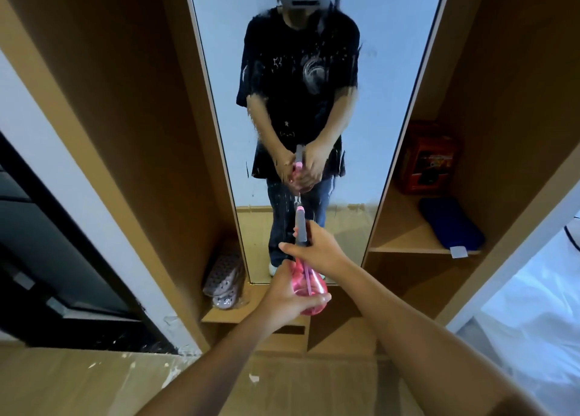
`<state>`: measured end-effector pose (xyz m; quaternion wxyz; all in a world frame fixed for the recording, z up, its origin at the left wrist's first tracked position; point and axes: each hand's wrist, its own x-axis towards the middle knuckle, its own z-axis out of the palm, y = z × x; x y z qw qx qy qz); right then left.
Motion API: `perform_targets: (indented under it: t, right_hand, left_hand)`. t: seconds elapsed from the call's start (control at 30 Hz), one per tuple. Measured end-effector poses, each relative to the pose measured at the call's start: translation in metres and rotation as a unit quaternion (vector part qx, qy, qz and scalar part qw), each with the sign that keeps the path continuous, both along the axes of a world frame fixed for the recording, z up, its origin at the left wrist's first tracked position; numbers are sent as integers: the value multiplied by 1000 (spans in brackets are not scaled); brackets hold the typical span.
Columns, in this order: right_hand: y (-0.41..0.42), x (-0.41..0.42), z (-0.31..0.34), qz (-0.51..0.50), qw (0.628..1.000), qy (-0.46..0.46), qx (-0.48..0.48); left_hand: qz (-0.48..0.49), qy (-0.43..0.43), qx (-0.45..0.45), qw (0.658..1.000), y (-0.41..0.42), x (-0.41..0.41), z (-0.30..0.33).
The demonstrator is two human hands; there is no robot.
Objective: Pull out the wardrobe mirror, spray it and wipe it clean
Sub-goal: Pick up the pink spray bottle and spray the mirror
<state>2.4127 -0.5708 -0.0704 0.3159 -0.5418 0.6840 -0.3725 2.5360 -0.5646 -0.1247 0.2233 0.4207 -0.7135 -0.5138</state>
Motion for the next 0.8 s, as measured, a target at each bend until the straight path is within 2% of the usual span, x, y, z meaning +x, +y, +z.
perform_targets:
  t: [0.3,0.8]
  right_hand:
    - [-14,43,2,28,999,-30,9]
    - [-23,78,-9,24,1000,-9,17]
  left_hand:
    - [26,0,6,1000,-10,43,-2]
    - [51,-26,21,998,-13,78,-9]
